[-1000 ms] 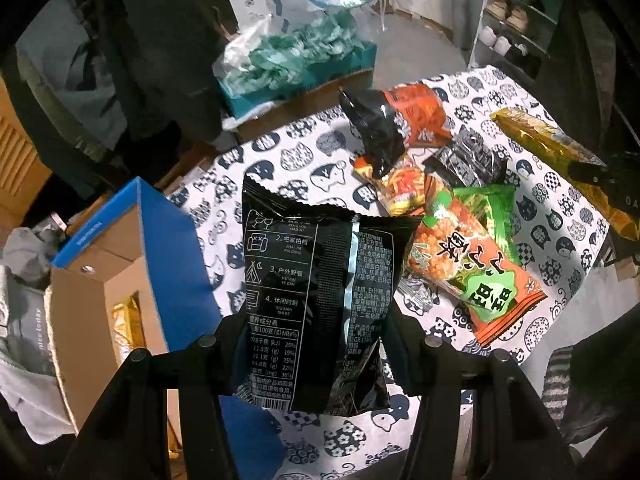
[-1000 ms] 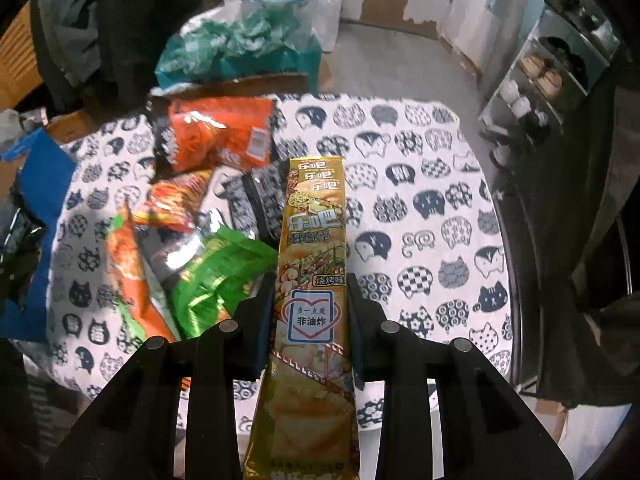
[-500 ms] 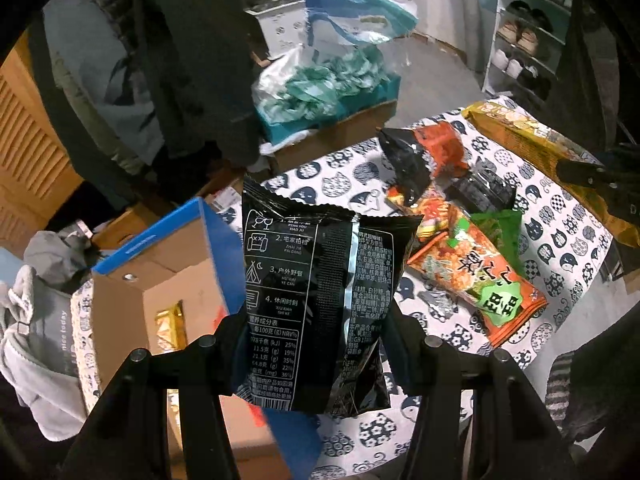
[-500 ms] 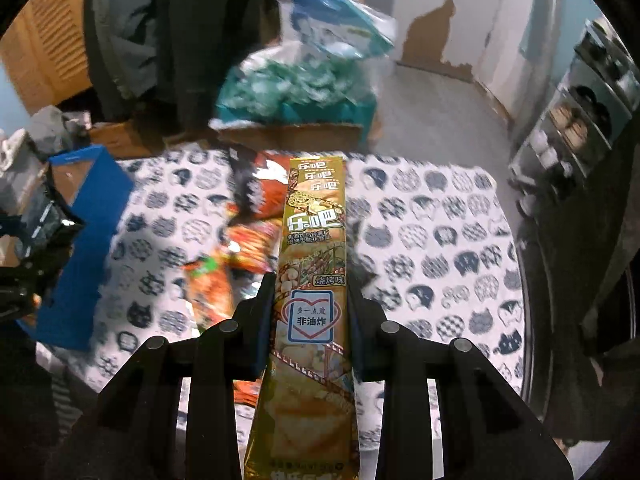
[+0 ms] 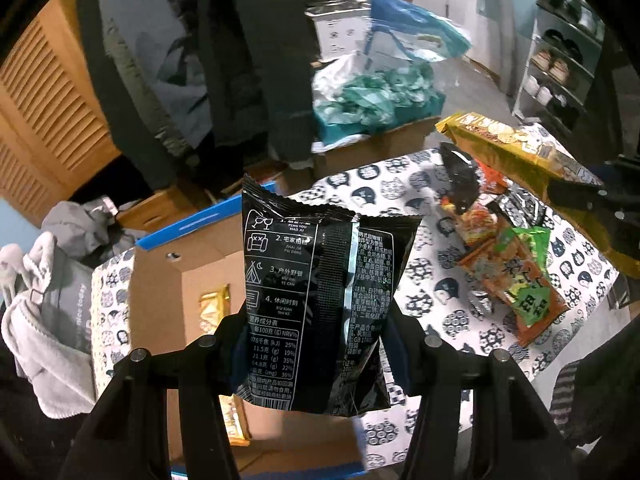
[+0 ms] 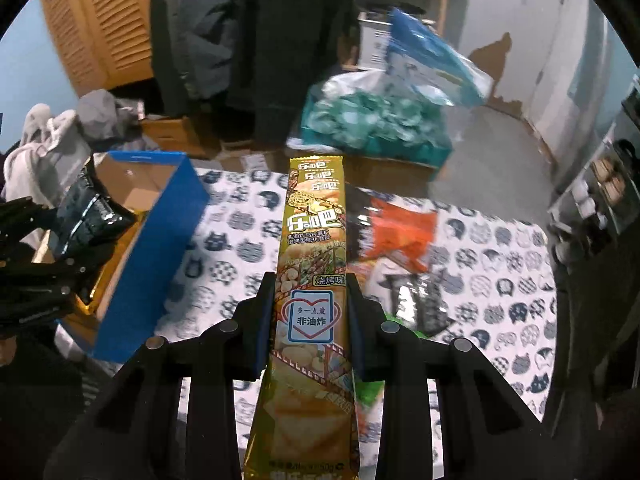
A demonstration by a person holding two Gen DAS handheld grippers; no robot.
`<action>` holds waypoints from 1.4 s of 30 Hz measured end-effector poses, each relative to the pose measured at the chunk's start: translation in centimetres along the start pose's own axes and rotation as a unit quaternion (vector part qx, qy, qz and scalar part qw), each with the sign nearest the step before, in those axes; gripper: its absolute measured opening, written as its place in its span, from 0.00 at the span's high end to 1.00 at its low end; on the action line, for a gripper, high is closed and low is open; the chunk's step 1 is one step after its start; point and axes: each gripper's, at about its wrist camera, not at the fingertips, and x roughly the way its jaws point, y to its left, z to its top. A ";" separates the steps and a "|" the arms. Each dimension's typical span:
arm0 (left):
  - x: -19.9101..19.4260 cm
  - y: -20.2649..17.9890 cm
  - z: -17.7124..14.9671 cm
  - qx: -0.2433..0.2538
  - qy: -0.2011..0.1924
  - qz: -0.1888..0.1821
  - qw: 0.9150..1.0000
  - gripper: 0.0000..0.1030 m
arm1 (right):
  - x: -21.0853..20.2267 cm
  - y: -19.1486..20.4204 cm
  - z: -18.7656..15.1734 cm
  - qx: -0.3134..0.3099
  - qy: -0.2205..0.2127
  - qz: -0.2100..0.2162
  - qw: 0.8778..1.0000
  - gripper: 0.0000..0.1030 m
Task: Organize snacks
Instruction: 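Carry the black bag with the left tool while the right tool carries the yellow pack to the box, then open both tools to release the black bag and yellow pack into the box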
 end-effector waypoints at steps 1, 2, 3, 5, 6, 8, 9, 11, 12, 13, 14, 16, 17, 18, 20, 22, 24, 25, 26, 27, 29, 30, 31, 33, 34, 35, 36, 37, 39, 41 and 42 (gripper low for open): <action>0.0 0.5 -0.1 -0.004 0.000 0.002 1.000 0.45 | 0.1 0.6 0.3 -0.003 0.000 0.003 1.000 0.72; 0.1 1.1 -0.2 -0.008 0.001 0.004 1.000 0.44 | 0.2 1.2 0.6 -0.007 0.000 0.006 1.000 0.72; 0.2 1.5 -0.4 -0.012 0.002 0.004 1.000 0.44 | 0.3 1.8 0.8 -0.011 0.000 0.010 1.000 0.72; 0.3 2.4 -0.8 -0.019 0.005 0.005 1.000 0.44 | 0.5 3.1 1.5 -0.019 0.000 0.017 1.000 0.72; 0.4 2.9 -1.0 -0.022 0.006 0.007 1.000 0.44 | 0.6 3.8 1.8 -0.023 0.000 0.021 1.000 0.72; 0.6 3.9 -1.5 -0.029 0.008 0.011 0.999 0.44 | 0.9 5.2 2.5 -0.031 0.000 0.028 0.999 0.72; 0.6 4.3 -1.7 -0.033 0.009 0.012 0.999 0.44 | 1.0 5.9 2.8 -0.035 0.001 0.031 0.999 0.72; 0.7 5.4 -2.2 -0.041 0.011 0.013 0.999 0.45 | 1.3 7.3 3.4 -0.043 0.002 0.038 0.998 0.72; 0.7 5.8 -2.4 -0.046 0.011 0.014 0.999 0.44 | 1.5 8.2 3.7 -0.048 0.003 0.042 0.998 0.72; 0.8 6.4 -2.6 -0.051 0.011 0.015 0.999 0.44 | 1.7 8.8 4.0 -0.052 0.003 0.045 0.998 0.72; 0.8 7.0 -2.9 -0.056 0.012 0.016 0.998 0.45 | 1.9 9.5 4.2 -0.055 0.004 0.048 0.997 0.72; 0.9 8.1 -3.4 -0.065 0.013 0.017 0.998 0.44 | 2.4 10.9 4.6 -0.064 0.008 0.053 0.997 0.72; 1.0 8.6 -3.7 -0.070 0.014 0.018 0.997 0.45 | 2.7 11.5 4.7 -0.068 0.010 0.055 0.996 0.72; 1.1 9.1 -3.8 -0.073 0.015 0.018 0.997 0.44 | 3.1 12.4 4.8 -0.073 0.013 0.058 0.996 0.72; 1.3 10.1 -4.4 -0.082 0.016 0.020 0.996 0.45 | 3.7 13.6 4.9 -0.078 0.019 0.063 0.995 0.72; 1.4 10.8 -4.8 -0.088 0.018 0.024 0.996 0.45 | 4.6 14.9 4.9 -0.085 0.028 0.067 0.994 0.72; 1.5 11.6 -5.2 -0.093 0.019 0.026 0.995 0.44 | 5.4 16.0 4.9 -0.091 0.036 0.070 0.993 0.72; 1.6 12.0 -5.4 -0.098 0.021 0.026 0.995 0.44 | 5.9 16.6 4.9 -0.095 0.041 0.070 0.992 0.72; 1.7 12.3 -5.6 -0.100 0.022 0.026 0.994 0.44 | 6.2 17.1 4.8 -0.098 0.044 0.070 0.992 0.72; 1.9 12.7 -5.8 -0.104 0.022 0.027 0.994 0.44 | 6.6 17.5 4.8 -0.100 0.047 0.070 0.991 0.72; 2.2 13.4 -6.1 -0.109 0.026 0.030 0.993 0.44 | 7.4 18.2 4.8 -0.103 0.055 0.070 0.991 0.72; 2.4 13.7 -6.4 -0.112 0.029 0.031 0.993 0.44 | 7.8 18.5 4.7 -0.104 0.058 0.069 0.990 0.72; 2.6 13.8 -6.5 -0.112 0.031 0.032 0.993 0.44 | 8.1 18.7 4.7 -0.104 0.061 0.069 0.990 0.72; 3.0 14.2 -6.9 -0.114 0.036 0.033 0.992 0.44 | 8.8 19.1 4.6 -0.105 0.068 0.070 0.990 0.71; 3.3 14.3 -7.1 -0.116 0.040 0.033 0.992 0.44 | 9.1 19.2 4.5 -0.105 0.071 0.070 0.989 0.71; 3.6 14.5 -7.3 -0.118 0.044 0.033 0.991 0.44 | 9.3 19.3 4.4 -0.104 0.074 0.070 0.989 0.71; 3.7 14.6 -7.4 -0.119 0.049 0.034 0.991 0.44 | 9.5 19.4 4.4 -0.104 0.076 0.070 0.989 0.71; 3.9 14.8 -7.5 -0.121 0.054 0.035 0.991 0.44 | 9.7 19.5 4.4 -0.102 0.077 0.072 0.989 0.71; 4.2 15.0 -7.6 -0.127 0.063 0.033 0.989 0.44 | 9.8 19.6 4.3 -0.099 0.078 0.076 0.989 0.71; 4.2 15.2 -7.7 -0.135 0.066 0.034 0.988 0.42 | 10.0 19.7 4.5 -0.092 0.080 0.086 0.989 0.68; 4.2 15.2 -7.8 -0.137 0.068 0.036 0.988 0.38 | 10.0 19.6 4.6 -0.087 0.081 0.088 0.989 0.66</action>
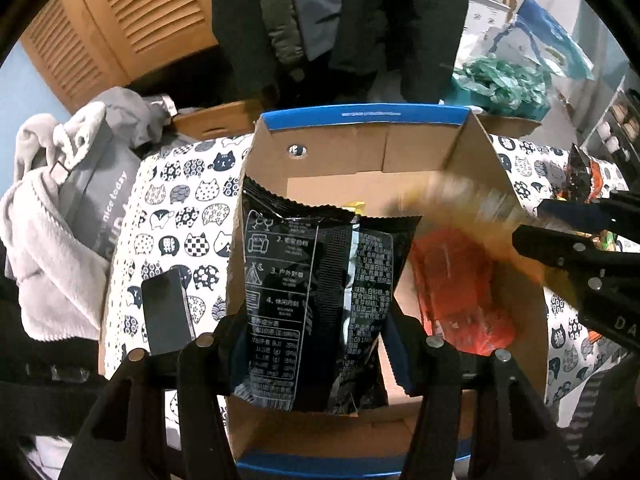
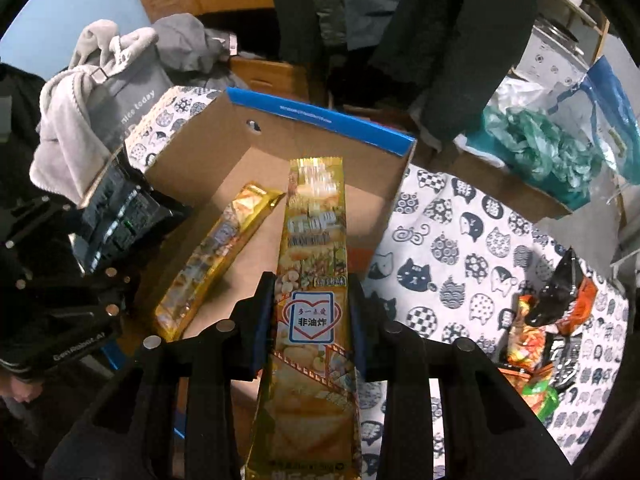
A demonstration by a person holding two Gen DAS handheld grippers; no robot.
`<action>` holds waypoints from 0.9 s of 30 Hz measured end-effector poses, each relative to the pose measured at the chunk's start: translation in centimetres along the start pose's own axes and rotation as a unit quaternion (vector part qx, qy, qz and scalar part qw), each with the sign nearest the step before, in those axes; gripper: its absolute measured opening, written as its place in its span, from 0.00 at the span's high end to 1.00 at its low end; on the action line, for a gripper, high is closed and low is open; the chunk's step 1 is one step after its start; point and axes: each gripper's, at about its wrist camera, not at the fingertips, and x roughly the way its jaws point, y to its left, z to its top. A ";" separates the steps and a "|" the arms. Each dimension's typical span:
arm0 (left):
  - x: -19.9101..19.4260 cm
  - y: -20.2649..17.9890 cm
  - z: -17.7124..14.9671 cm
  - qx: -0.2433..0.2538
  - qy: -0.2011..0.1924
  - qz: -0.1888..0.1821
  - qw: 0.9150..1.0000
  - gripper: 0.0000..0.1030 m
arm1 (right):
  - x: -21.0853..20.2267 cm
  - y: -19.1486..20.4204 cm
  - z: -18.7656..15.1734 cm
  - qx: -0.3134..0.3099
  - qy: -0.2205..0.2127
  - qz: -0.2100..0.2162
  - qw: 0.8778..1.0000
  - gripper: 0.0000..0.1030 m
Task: Organize snacks
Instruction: 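Open both tools to release the black bag and yellow pack into the box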
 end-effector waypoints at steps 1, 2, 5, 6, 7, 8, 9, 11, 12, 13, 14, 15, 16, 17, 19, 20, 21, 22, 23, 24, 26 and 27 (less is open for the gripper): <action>0.0 0.0 0.0 -0.001 0.000 0.003 1.000 0.35 | -0.1 0.0 0.1 0.002 -0.002 0.002 1.000 0.66; -0.2 0.0 0.0 -0.002 -0.004 0.006 1.000 0.31 | -0.1 0.1 0.1 0.003 -0.003 0.002 1.000 0.65; -0.5 -0.2 0.1 0.001 -0.012 0.008 1.000 0.29 | -0.6 0.3 0.1 0.001 -0.009 0.001 1.000 0.54; -0.5 -0.3 0.1 0.002 -0.013 0.008 1.000 0.28 | -0.8 0.3 0.0 0.000 -0.011 0.000 1.000 0.53; -0.6 -0.3 0.1 0.002 -0.014 0.007 1.000 0.28 | -0.8 0.2 0.0 0.000 -0.011 -0.001 1.000 0.53; -0.6 -0.4 0.3 0.003 -0.014 0.005 1.000 0.28 | -0.9 0.2 -0.1 0.000 -0.010 -0.003 1.000 0.52; -0.6 -0.6 0.3 0.003 -0.014 0.002 1.000 0.28 | -1.0 0.0 -0.1 0.001 -0.010 -0.005 1.000 0.49; -0.6 -1.1 0.5 0.007 -0.014 -0.005 1.000 0.28 | -1.2 -0.3 -0.4 0.003 -0.012 -0.008 1.000 0.43; -0.6 -1.4 0.5 0.009 -0.013 -0.008 1.000 0.28 | -1.3 -0.5 -0.5 0.005 -0.012 -0.010 1.000 0.41; -0.6 -1.7 0.5 0.012 -0.012 -0.010 1.000 0.28 | -1.4 -0.8 -0.6 0.007 -0.012 -0.014 1.000 0.41; -0.6 -2.1 0.6 0.016 -0.012 -0.012 1.000 0.28 | -1.5 -1.0 -0.8 0.008 -0.011 -0.017 1.000 0.40; -0.7 -2.5 0.6 0.021 -0.013 -0.016 1.000 0.28 | -1.6 -1.3 -0.9 0.009 -0.011 -0.019 1.000 0.40; -0.8 -3.0 0.6 0.027 -0.015 -0.018 0.999 0.28 | -1.8 -1.6 -1.1 0.013 -0.011 -0.020 1.000 0.40; -0.9 -3.3 0.7 0.031 -0.015 -0.020 0.999 0.28 | -2.0 -2.1 -1.3 0.017 -0.012 -0.022 1.000 0.39; -1.1 -4.0 0.7 0.037 -0.016 -0.025 0.999 0.28 | -2.4 -2.7 -1.6 0.023 -0.015 -0.025 0.999 0.35; -1.2 -4.4 0.7 0.040 -0.016 -0.029 0.999 0.28 | -2.6 -3.1 -1.7 0.025 -0.017 -0.028 0.999 0.35; -1.4 -4.7 0.7 0.041 -0.016 -0.032 0.999 0.28 | -2.8 -3.4 -1.9 0.028 -0.019 -0.031 0.999 0.35; -1.5 -5.0 0.8 0.043 -0.015 -0.036 0.998 0.28 | -3.1 -3.9 -2.1 0.031 -0.020 -0.034 0.999 0.34; -1.6 -5.4 0.8 0.045 -0.015 -0.041 0.998 0.28 | -3.3 -4.4 -2.4 0.036 -0.020 -0.036 0.999 0.34; -1.7 -5.8 0.8 0.047 -0.015 -0.046 0.998 0.28 | -3.5 -4.9 -2.6 0.041 -0.020 -0.037 0.998 0.34; -2.0 -6.6 0.9 0.053 -0.015 -0.052 0.997 0.28 | -3.7 -5.7 -3.1 0.050 -0.020 -0.040 0.998 0.34; -2.0 -6.9 0.9 0.055 -0.015 -0.053 0.997 0.28 | -3.9 -6.3 -3.5 0.055 -0.020 -0.042 0.997 0.33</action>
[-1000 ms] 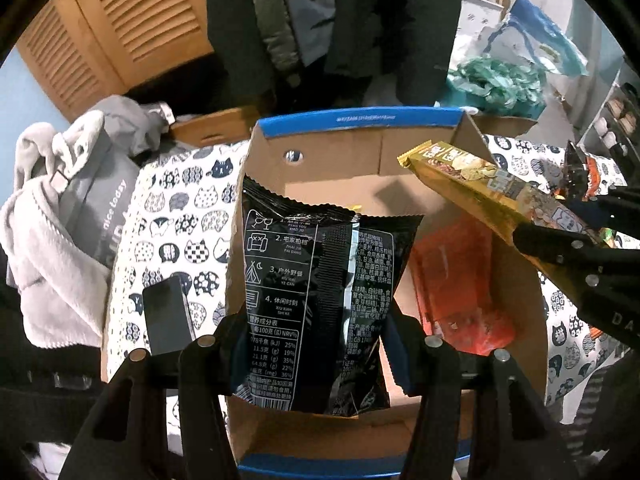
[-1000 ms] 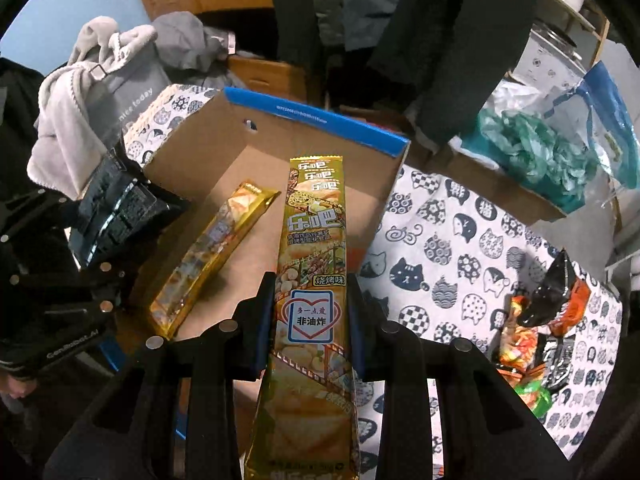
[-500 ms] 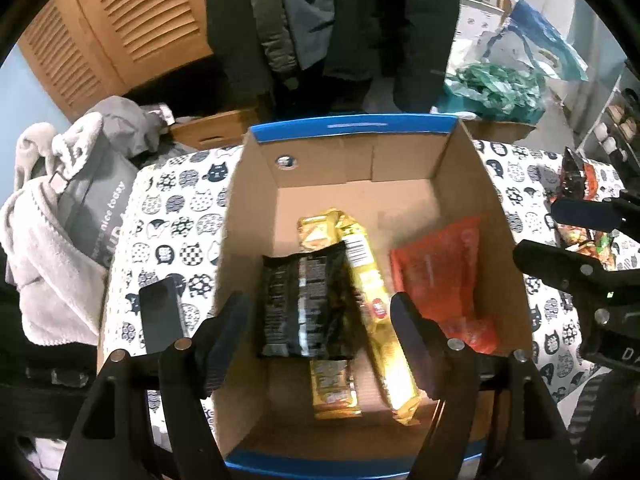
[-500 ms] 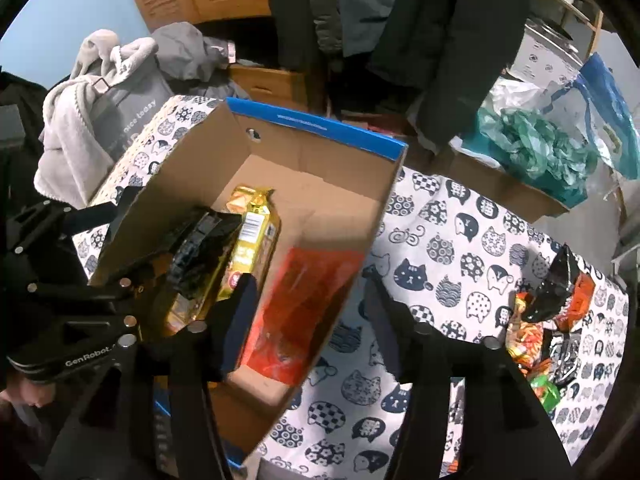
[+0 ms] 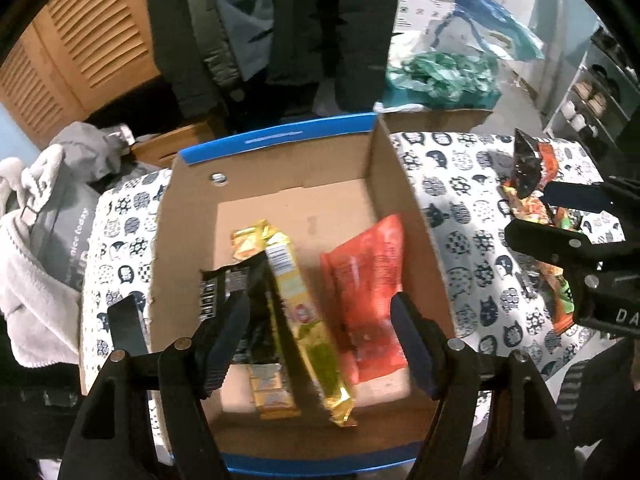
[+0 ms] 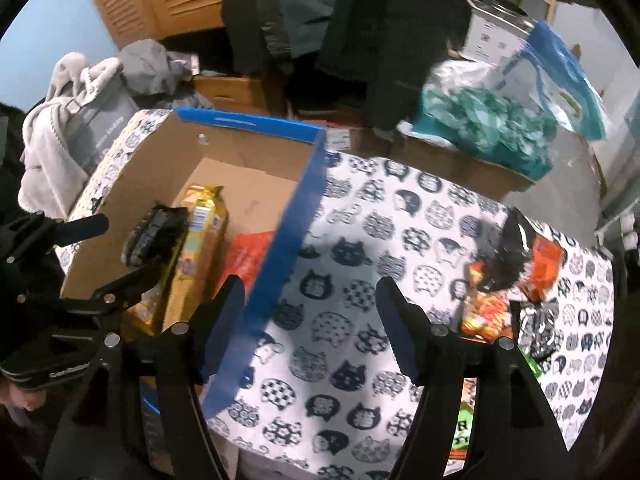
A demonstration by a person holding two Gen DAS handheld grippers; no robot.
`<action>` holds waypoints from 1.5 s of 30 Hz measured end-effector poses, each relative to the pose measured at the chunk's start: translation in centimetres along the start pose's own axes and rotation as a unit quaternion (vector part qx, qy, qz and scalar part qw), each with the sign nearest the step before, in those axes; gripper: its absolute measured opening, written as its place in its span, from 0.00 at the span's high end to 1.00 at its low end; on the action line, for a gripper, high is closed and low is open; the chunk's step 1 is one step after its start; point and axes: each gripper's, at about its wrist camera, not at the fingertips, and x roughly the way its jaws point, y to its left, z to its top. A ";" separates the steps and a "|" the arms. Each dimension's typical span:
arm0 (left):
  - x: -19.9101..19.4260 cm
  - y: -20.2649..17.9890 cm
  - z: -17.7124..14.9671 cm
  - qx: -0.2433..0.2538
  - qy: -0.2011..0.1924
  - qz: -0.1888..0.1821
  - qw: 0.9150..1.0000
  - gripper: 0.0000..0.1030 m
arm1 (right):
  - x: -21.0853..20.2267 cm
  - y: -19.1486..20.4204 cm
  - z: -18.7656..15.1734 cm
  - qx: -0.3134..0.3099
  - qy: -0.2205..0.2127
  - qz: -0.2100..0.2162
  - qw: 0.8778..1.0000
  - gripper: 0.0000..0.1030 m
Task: Organize snacks
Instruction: 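Open both tools to release the black bag and yellow pack into the box, then move both tools back over the snack pile on the table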
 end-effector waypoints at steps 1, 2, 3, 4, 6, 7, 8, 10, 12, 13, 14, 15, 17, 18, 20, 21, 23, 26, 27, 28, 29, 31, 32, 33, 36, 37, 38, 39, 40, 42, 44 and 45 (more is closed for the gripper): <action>0.0 -0.4 0.1 0.002 0.001 -0.002 1.000 0.28 | -0.1 -0.5 -0.2 0.004 0.000 -0.002 1.000 0.33; 0.0 -0.7 0.2 0.003 0.001 -0.004 1.000 0.28 | -0.2 -0.9 -0.5 0.006 0.001 -0.004 1.000 0.32; 0.0 -1.1 0.2 0.004 0.002 -0.007 1.000 0.28 | -0.3 -1.4 -0.7 0.010 0.002 -0.007 1.000 0.32; 0.0 -1.4 0.3 0.005 0.004 -0.010 1.000 0.28 | -0.5 -2.0 -1.0 0.014 0.002 -0.011 1.000 0.31; 0.1 -2.2 0.4 0.009 0.008 -0.015 1.000 0.27 | -0.8 -3.1 -1.5 0.023 0.004 -0.017 1.000 0.31; 0.1 -2.6 0.5 0.011 0.008 -0.017 1.000 0.27 | -0.9 -3.5 -1.6 0.026 0.004 -0.018 1.000 0.31; 0.1 -3.1 0.5 0.015 0.009 -0.019 1.000 0.27 | -1.1 -4.0 -1.9 0.029 0.004 -0.021 0.999 0.31; 0.1 -3.8 0.7 0.024 0.009 -0.017 1.000 0.27 | -1.4 -5.0 -2.3 0.034 0.002 -0.028 0.999 0.31; 0.1 -4.7 0.7 0.031 0.008 -0.015 0.999 0.27 | -1.8 -5.8 -2.6 0.041 0.001 -0.031 0.999 0.31; 0.0 -5.1 0.8 0.034 0.006 -0.014 0.999 0.27 | -1.9 -6.4 -2.8 0.045 0.001 -0.032 0.998 0.31; 0.0 -5.5 0.9 0.036 0.005 -0.014 0.999 0.28 | -2.1 -6.9 -3.0 0.049 0.000 -0.033 0.998 0.31; 0.0 -5.9 0.9 0.038 0.006 -0.015 0.999 0.27 | -2.2 -7.3 -3.3 0.053 0.000 -0.034 0.998 0.31; 0.1 -6.6 1.1 0.043 0.008 -0.018 0.999 0.27 | -2.5 -8.3 -3.6 0.062 -0.001 -0.036 0.997 0.31; 0.1 -7.0 1.2 0.046 0.009 -0.019 0.999 0.27 | -2.6 -8.7 -3.8 0.066 -0.002 -0.037 0.997 0.31; 0.2 -7.9 1.3 0.053 0.009 -0.020 0.998 0.27 | -2.7 -9.6 -4.3 0.073 -0.002 -0.041 0.996 0.31; 0.2 -8.3 1.3 0.058 0.010 -0.020 0.998 0.27 | -2.7 -10.2 -4.6 0.078 -0.002 -0.042 0.996 0.31; 0.4 -9.2 1.4 0.066 0.012 -0.021 0.997 0.27 | -2.8 -11.0 -5.0 0.084 0.000 -0.043 0.996 0.31; 0.8 -10.5 1.4 0.077 0.019 -0.025 0.997 0.27 | -2.9 -12.2 -5.9 0.093 0.002 -0.046 0.995 0.31; 0.9 -11.0 1.4 0.080 0.023 -0.028 0.996 0.27 | -2.9 -12.6 -6.1 0.095 0.003 -0.046 0.994 0.31; 1.0 -11.5 1.4 0.084 0.025 -0.030 0.996 0.27 | -2.9 -13.1 -6.3 0.097 0.004 -0.048 0.994 0.31; 1.2 -12.0 1.3 0.089 0.028 -0.031 0.995 0.27 | -3.0 -13.5 -6.5 0.100 0.004 -0.052 0.994 0.31; 1.4 -13.0 1.3 0.099 0.031 -0.031 0.994 0.27 | -2.9 -14.5 -7.0 0.107 0.005 -0.061 0.992 0.31; 1.5 -13.4 1.2 0.102 0.032 -0.030 0.994 0.27 | -2.9 -14.9 -7.2 0.111 0.007 -0.064 0.992 0.31; 1.6 -13.7 1.2 0.106 0.034 -0.030 0.993 0.27 | -2.8 -15.4 -7.5 0.115 0.008 -0.064 0.991 0.31; 2.0 -14.9 1.2 0.113 0.040 -0.031 0.992 0.27 | -2.8 -16.6 -8.2 0.125 0.012 -0.064 0.990 0.31; 2.1 -15.2 1.2 0.114 0.042 -0.032 0.992 0.27 | -2.9 -17.0 -8.4 0.128 0.012 -0.065 0.990 0.31; 2.3 -15.5 1.2 0.116 0.044 -0.031 0.992 0.27 | -2.9 -17.4 -8.6 0.132 0.013 -0.065 0.989 0.31; 2.5 -15.8 1.3 0.116 0.046 -0.032 0.992 0.27 | -2.9 -17.6 -8.8 0.134 0.013 -0.065 0.989 0.31; 2.6 -16.0 1.3 0.117 0.049 -0.032 0.991 0.27 | -2.9 -18.0 -9.1 0.136 0.014 -0.066 0.988 0.31; 3.0 -16.5 1.3 0.119 0.054 -0.032 0.991 0.27 | -2.7 -18.8 -9.6 0.140 0.018 -0.068 0.988 0.31; 3.4 -17.1 1.3 0.121 0.060 -0.032 0.990 0.27 | -2.3 -19.4 -10.1 0.145 0.026 -0.070 0.987 0.31; 3.5 -17.3 1.3 0.123 0.062 -0.033 0.990 0.27 | -1.9 -19.8 -10.5 0.148 0.032 -0.073 0.986 0.31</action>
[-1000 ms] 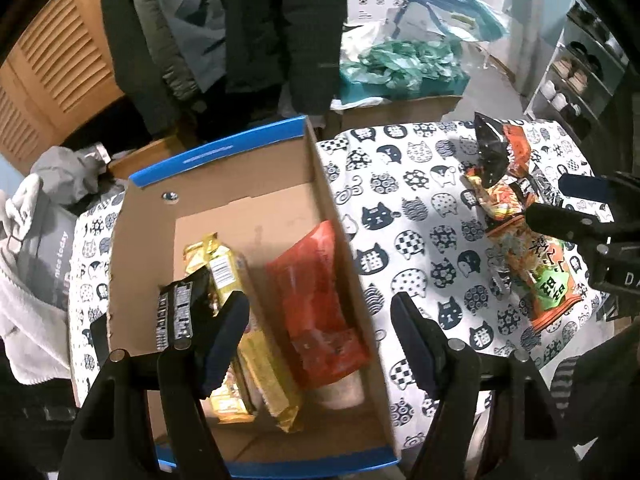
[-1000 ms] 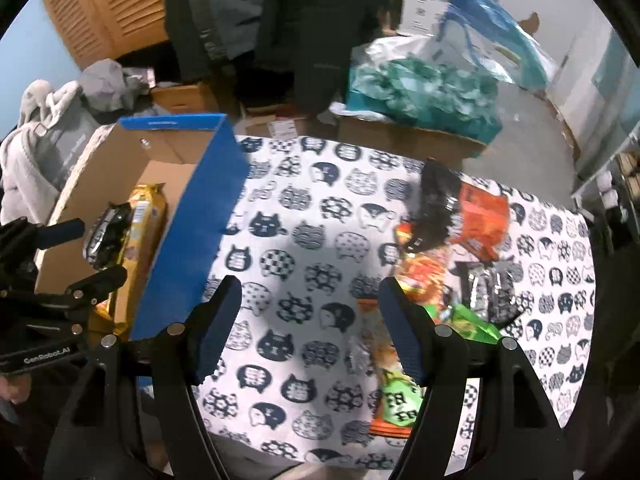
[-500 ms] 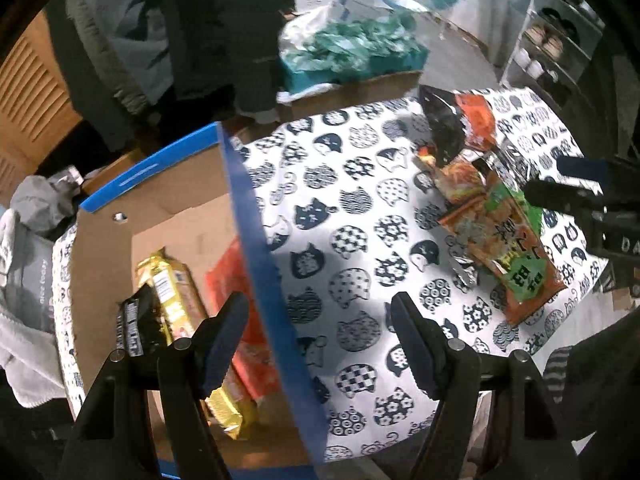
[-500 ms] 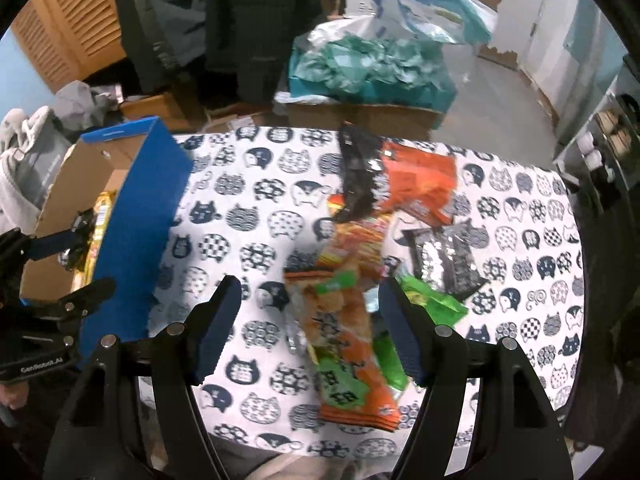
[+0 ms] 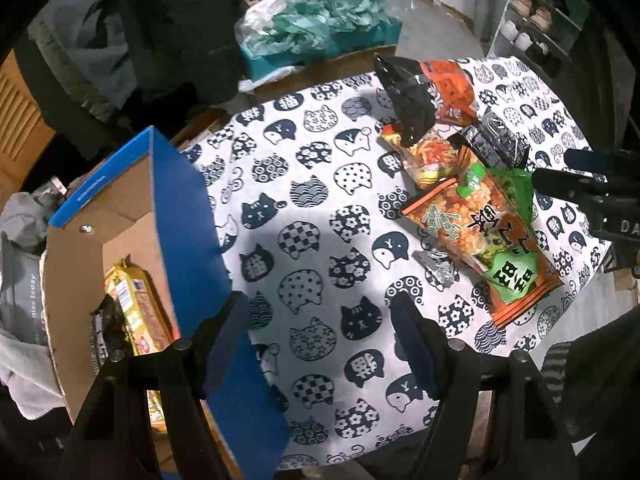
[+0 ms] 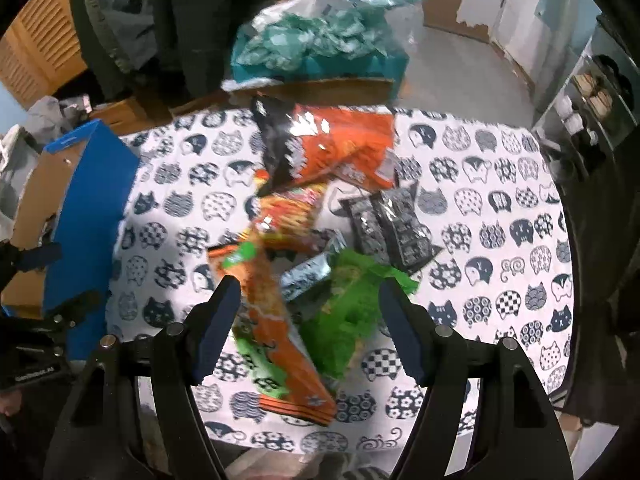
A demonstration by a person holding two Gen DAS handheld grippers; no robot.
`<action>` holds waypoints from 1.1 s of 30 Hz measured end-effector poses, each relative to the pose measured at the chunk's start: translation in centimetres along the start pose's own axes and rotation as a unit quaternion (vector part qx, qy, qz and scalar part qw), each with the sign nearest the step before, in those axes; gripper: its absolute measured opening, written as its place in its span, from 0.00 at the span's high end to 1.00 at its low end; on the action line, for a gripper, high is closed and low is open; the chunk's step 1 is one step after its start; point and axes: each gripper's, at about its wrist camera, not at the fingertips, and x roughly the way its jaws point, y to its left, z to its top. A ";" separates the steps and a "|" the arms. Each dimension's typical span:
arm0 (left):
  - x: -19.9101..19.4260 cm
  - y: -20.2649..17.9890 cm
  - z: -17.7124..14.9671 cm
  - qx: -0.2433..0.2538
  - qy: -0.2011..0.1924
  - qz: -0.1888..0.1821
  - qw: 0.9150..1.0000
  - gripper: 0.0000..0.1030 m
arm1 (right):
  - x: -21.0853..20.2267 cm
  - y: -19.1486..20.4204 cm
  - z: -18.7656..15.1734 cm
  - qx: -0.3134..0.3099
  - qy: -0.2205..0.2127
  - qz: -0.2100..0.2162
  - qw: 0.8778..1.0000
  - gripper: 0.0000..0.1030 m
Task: Organize snacks
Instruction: 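Move both tools back over the snack pile on the table, then grasp the rice-cracker bag with the left tool while the right tool grasps the green bag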
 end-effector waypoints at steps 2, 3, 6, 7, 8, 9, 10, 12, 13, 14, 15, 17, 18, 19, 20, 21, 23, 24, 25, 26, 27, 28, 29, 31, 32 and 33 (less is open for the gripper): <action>0.4 -0.6 0.1 0.003 0.006 -0.001 1.000 0.27 | 0.8 -0.7 -0.3 0.003 0.011 -0.005 1.000 0.31; 0.6 -0.8 0.2 0.005 0.008 -0.002 1.000 0.27 | 1.3 -1.0 -0.5 0.003 0.018 -0.008 1.000 0.31; 1.5 -1.5 0.2 0.008 0.018 -0.002 1.000 0.27 | 2.3 -1.7 -1.2 0.003 0.033 -0.018 0.999 0.31; 1.9 -1.8 0.3 0.009 0.023 -0.004 1.000 0.27 | 2.6 -1.9 -1.4 0.003 0.038 -0.020 0.999 0.31; 2.1 -2.1 0.3 0.010 0.028 -0.006 1.000 0.27 | 2.8 -2.1 -1.6 0.004 0.041 -0.021 0.999 0.31; 2.5 -2.3 0.3 0.012 0.033 -0.007 0.999 0.27 | 3.1 -2.3 -1.8 0.004 0.045 -0.022 0.999 0.31; 2.7 -2.6 0.3 0.012 0.037 -0.008 0.999 0.27 | 3.2 -2.5 -2.0 0.004 0.048 -0.023 0.999 0.31; 3.2 -3.0 0.4 0.013 0.042 -0.010 0.999 0.27 | 3.7 -2.6 -2.3 0.005 0.055 -0.024 0.998 0.31; 3.4 -3.1 0.4 0.012 0.045 -0.012 0.999 0.27 | 4.0 -2.6 -2.4 0.005 0.059 -0.023 0.998 0.31; 3.6 -3.2 0.4 0.010 0.048 -0.014 0.999 0.27 | 4.2 -2.5 -2.5 0.005 0.062 -0.022 0.998 0.31; 3.8 -3.3 0.4 0.010 0.051 -0.015 0.999 0.27 | 4.4 -2.5 -2.6 0.006 0.065 -0.020 0.998 0.31; 4.2 -3.4 0.5 0.006 0.057 -0.019 0.998 0.27 | 5.0 -2.1 -2.9 0.006 0.074 -0.016 0.997 0.31; 4.3 -3.4 0.4 0.005 0.059 -0.019 0.998 0.27 | 5.2 -1.8 -3.1 0.005 0.077 -0.015 0.997 0.31; 4.5 -3.3 0.4 0.003 0.062 -0.019 0.998 0.27 | 5.5 -1.5 -3.3 0.002 0.082 -0.014 0.997 0.31; 4.6 -3.3 0.4 0.003 0.065 -0.018 0.998 0.27 | 5.8 -1.1 -3.5 -0.002 0.086 -0.013 0.996 0.31; 4.7 -3.2 0.4 0.002 0.066 -0.017 0.998 0.27 | 6.0 -0.7 -3.6 -0.005 0.090 -0.010 0.996 0.31; 4.8 -3.0 0.5 -0.003 0.068 -0.016 0.998 0.27 | 6.4 0.1 -3.7 -0.011 0.092 -0.007 0.996 0.31; 4.9 -2.9 0.5 -0.005 0.069 -0.016 0.998 0.27 | 6.4 0.4 -3.7 -0.013 0.090 -0.005 0.996 0.31; 4.9 -2.8 0.4 -0.008 0.069 -0.016 0.997 0.27 | 6.4 0.7 -3.6 -0.013 0.089 -0.001 0.996 0.31; 5.0 -2.7 0.4 -0.010 0.070 -0.017 0.997 0.27 | 6.5 0.9 -3.5 -0.012 0.089 0.003 0.996 0.31; 5.1 -2.6 0.4 -0.013 0.071 -0.017 0.997 0.26 | 6.5 1.1 -3.4 -0.011 0.090 0.004 0.996 0.31; 5.1 -2.5 0.3 -0.016 0.072 -0.019 0.997 0.25 | 6.7 1.3 -3.4 -0.010 0.091 0.002 0.996 0.30; 5.2 -2.4 0.3 -0.021 0.074 -0.021 0.997 0.24 | 6.8 1.4 -3.3 -0.008 0.093 0.000 0.996 0.29; 5.5 -2.3 0.2 -0.030 0.081 -0.027 0.996 0.24 | 7.3 1.4 -3.2 -0.001 0.096 -0.004 0.995 0.27; 5.6 -2.2 0.2 -0.035 0.085 -0.032 0.995 0.24 | 7.4 1.4 -3.2 0.003 0.097 -0.006 0.995 0.27; 5.8 -2.2 0.2 -0.040 0.090 -0.038 0.994 0.24 | 7.6 1.1 -3.2 0.011 0.099 -0.009 0.995 0.27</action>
